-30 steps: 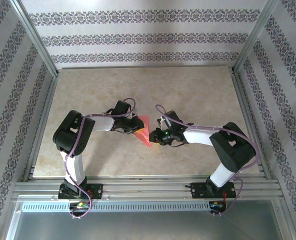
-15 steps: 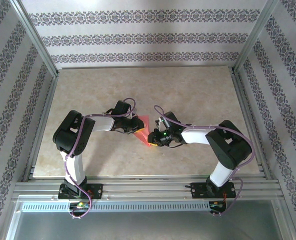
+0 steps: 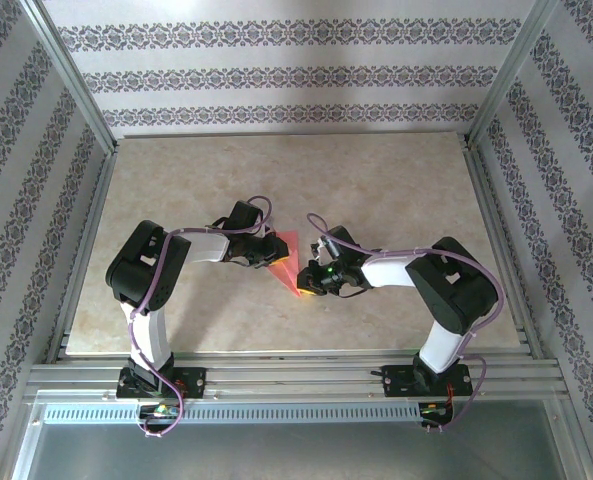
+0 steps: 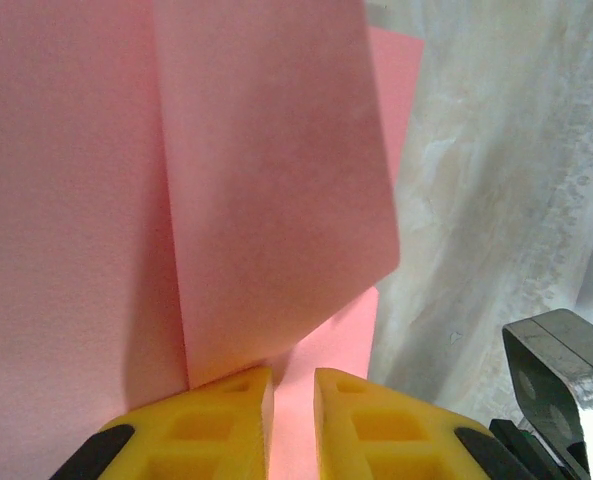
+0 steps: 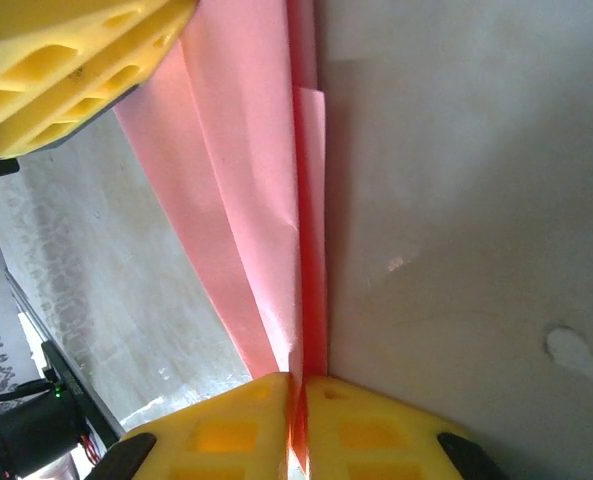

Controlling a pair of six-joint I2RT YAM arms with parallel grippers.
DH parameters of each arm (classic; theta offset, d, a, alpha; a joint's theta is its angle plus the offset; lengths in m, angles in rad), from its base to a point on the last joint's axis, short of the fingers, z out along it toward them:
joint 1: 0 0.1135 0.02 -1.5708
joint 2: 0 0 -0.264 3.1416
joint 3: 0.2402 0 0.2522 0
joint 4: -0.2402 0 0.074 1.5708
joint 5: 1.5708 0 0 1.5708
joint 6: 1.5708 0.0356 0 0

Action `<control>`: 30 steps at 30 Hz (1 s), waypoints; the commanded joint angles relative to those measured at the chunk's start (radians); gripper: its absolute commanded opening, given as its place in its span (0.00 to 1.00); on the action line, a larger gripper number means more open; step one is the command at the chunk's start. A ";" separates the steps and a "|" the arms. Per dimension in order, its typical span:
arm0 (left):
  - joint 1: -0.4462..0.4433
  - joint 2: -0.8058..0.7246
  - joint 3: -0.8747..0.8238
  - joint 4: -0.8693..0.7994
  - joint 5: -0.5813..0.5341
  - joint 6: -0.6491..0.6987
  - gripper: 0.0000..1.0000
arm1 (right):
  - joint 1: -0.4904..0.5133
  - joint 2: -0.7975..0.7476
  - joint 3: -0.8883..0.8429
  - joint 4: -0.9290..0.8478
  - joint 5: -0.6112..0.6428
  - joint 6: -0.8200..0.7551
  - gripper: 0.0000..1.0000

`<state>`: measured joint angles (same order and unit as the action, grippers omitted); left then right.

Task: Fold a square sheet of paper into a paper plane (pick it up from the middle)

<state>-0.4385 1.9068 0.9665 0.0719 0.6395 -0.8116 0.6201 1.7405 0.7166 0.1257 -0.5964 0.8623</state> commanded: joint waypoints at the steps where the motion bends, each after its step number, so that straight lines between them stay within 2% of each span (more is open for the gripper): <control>1: -0.006 0.038 -0.036 -0.130 -0.075 0.017 0.21 | 0.013 0.028 -0.009 -0.008 -0.016 0.005 0.14; 5: -0.005 0.036 -0.038 -0.131 -0.077 0.017 0.21 | 0.009 0.029 -0.012 -0.015 -0.016 0.011 0.14; 9: -0.006 0.036 -0.037 -0.132 -0.078 0.020 0.21 | -0.001 -0.057 -0.026 -0.004 -0.013 -0.014 0.26; 12: -0.006 0.038 -0.038 -0.132 -0.076 0.021 0.20 | -0.015 -0.166 -0.042 -0.038 0.050 -0.045 0.35; 14: -0.006 0.038 -0.038 -0.131 -0.077 0.020 0.20 | -0.025 -0.216 -0.058 -0.049 0.091 -0.059 0.36; 18: -0.006 0.042 -0.037 -0.129 -0.075 0.022 0.21 | 0.006 -0.223 -0.017 -0.043 0.071 -0.082 0.32; 23: -0.005 0.042 -0.040 -0.131 -0.077 0.024 0.20 | 0.026 -0.123 0.038 0.010 0.026 -0.051 0.21; 30: -0.006 0.041 -0.043 -0.131 -0.078 0.023 0.21 | 0.022 -0.015 0.104 0.014 0.031 -0.035 0.17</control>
<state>-0.4385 1.9068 0.9665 0.0715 0.6392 -0.8116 0.6441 1.6989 0.7872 0.1238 -0.5621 0.8162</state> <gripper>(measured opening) 0.205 0.169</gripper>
